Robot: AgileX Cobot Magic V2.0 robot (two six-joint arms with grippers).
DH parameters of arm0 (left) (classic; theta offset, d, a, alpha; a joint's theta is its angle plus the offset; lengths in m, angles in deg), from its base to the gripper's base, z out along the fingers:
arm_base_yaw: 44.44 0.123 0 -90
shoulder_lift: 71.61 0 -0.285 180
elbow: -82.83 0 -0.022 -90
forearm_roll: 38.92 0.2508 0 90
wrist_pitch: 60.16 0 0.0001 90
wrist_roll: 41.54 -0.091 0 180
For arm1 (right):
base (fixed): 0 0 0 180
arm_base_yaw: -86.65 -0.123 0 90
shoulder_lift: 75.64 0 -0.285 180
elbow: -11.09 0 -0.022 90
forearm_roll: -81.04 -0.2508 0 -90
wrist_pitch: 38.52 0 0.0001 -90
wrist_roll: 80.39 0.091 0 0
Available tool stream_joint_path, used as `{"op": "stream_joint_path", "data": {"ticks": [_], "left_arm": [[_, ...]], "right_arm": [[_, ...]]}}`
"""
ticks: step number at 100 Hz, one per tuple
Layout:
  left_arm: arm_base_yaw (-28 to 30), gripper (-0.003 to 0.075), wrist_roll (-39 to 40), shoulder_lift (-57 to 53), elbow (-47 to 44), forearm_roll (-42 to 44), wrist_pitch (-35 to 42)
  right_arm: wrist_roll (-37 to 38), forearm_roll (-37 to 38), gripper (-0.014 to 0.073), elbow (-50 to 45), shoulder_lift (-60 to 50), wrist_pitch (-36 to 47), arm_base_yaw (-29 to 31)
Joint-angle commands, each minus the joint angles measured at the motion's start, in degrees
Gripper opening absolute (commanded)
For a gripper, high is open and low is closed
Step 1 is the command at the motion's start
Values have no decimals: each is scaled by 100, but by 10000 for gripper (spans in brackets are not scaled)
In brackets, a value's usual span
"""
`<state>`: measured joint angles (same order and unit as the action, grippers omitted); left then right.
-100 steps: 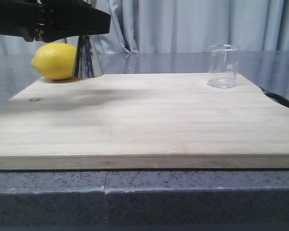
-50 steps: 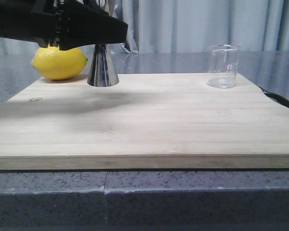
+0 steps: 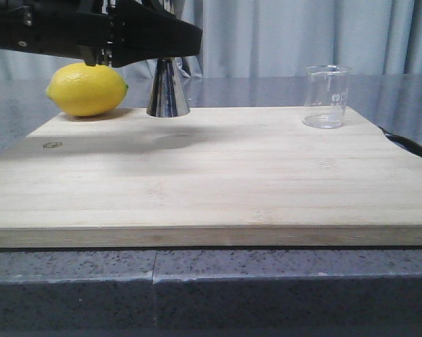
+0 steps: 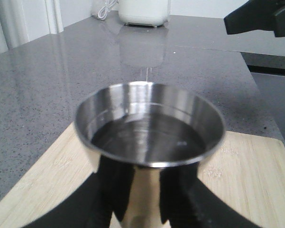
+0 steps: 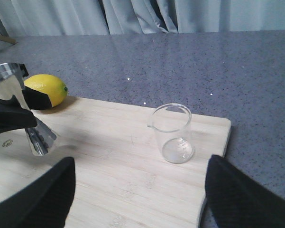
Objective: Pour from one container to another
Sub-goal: 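Lower the filled jigger onto the board with the left gripper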
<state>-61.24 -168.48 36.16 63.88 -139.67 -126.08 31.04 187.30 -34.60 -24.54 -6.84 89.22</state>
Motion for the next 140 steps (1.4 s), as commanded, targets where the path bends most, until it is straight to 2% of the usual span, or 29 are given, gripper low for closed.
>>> {"op": "stream_joint_path", "data": {"ticks": [1,140], "left_arm": [[-79,218,76,-150,197,-523,-669],[-79,218,-138,-44,197,-427,-253]], "right_arm": [[-15,119,512,136,-34,-117,36],[-15,119,512,136,-34,-323,36]]}}
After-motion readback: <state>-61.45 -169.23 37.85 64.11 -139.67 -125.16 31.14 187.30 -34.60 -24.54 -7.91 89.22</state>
